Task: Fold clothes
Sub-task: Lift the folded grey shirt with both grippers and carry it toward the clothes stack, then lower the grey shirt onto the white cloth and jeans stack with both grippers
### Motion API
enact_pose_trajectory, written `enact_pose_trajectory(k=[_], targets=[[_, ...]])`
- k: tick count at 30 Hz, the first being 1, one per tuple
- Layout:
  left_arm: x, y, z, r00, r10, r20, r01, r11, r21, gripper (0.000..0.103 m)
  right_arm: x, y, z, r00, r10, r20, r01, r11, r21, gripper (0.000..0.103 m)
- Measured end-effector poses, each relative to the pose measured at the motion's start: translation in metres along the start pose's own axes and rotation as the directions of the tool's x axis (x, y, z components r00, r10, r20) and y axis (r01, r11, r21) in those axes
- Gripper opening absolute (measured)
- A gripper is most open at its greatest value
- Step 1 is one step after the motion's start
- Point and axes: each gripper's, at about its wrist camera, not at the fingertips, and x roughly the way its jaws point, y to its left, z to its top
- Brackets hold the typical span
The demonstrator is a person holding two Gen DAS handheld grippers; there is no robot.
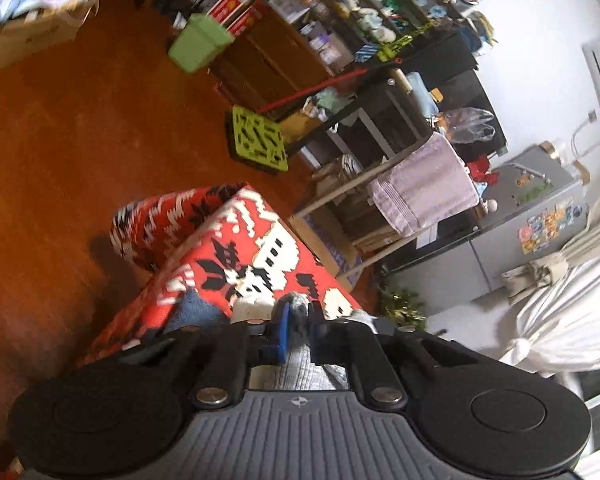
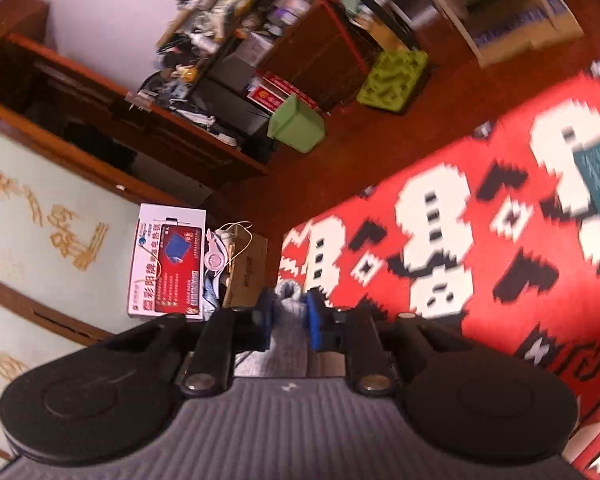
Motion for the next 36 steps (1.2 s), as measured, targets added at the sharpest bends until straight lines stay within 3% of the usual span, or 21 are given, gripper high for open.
enact_pose_trajectory(k=[3,5,8,10,12,17,20,26,29,36], targets=[[-0.002,-0.004,-0.001,0.999,-0.024,0.04,0.022,0.998,0.053,0.006,-0.008,0.014,-0.004,0.996,0.051,0.075,-0.04,0.988,-0.148,0.015],[0.0,-0.001,-0.002,0.998,-0.021,0.058,0.017,0.997,0.072,0.006,-0.004,0.014,-0.006,0.997,0.034,0.076,-0.02,0.983,-0.18,0.015],[0.006,0.004,-0.005,0.998,0.01,0.056,-0.015,0.996,0.085,0.009,0.003,0.0,-0.008,0.998,0.021,0.059,-0.015,0.995,-0.1,0.028],[0.005,0.007,-0.006,0.998,0.021,0.06,-0.024,0.998,0.062,0.023,0.001,-0.011,-0.008,0.997,0.033,0.076,-0.031,0.999,-0.021,0.044],[-0.001,0.012,-0.005,0.997,0.007,0.072,-0.009,0.999,0.031,0.028,-0.009,-0.015,-0.008,0.994,0.042,0.106,-0.044,0.999,0.017,0.047],[-0.027,0.014,-0.009,0.996,-0.005,0.092,0.003,1.0,0.027,0.037,-0.045,-0.012,-0.013,0.989,0.083,0.125,-0.087,0.996,0.028,0.046],[-0.041,0.008,-0.02,0.997,-0.004,0.075,-0.001,0.998,0.055,0.038,-0.058,-0.011,-0.028,0.993,0.1,0.064,-0.104,0.993,0.059,0.029],[-0.067,-0.009,-0.046,0.996,0.013,0.083,-0.024,0.991,0.131,0.038,-0.06,-0.017,-0.054,0.986,0.165,0.007,-0.164,0.977,0.138,0.027],[-0.073,-0.024,-0.054,0.996,0.032,0.086,-0.049,0.977,0.205,0.036,-0.055,-0.018,-0.059,0.988,0.154,-0.011,-0.15,0.978,0.145,0.027],[-0.057,-0.039,-0.07,0.995,0.098,0.0,-0.091,0.93,0.355,0.029,-0.062,-0.026,-0.072,0.981,0.19,-0.026,-0.183,0.968,0.17,0.027]])
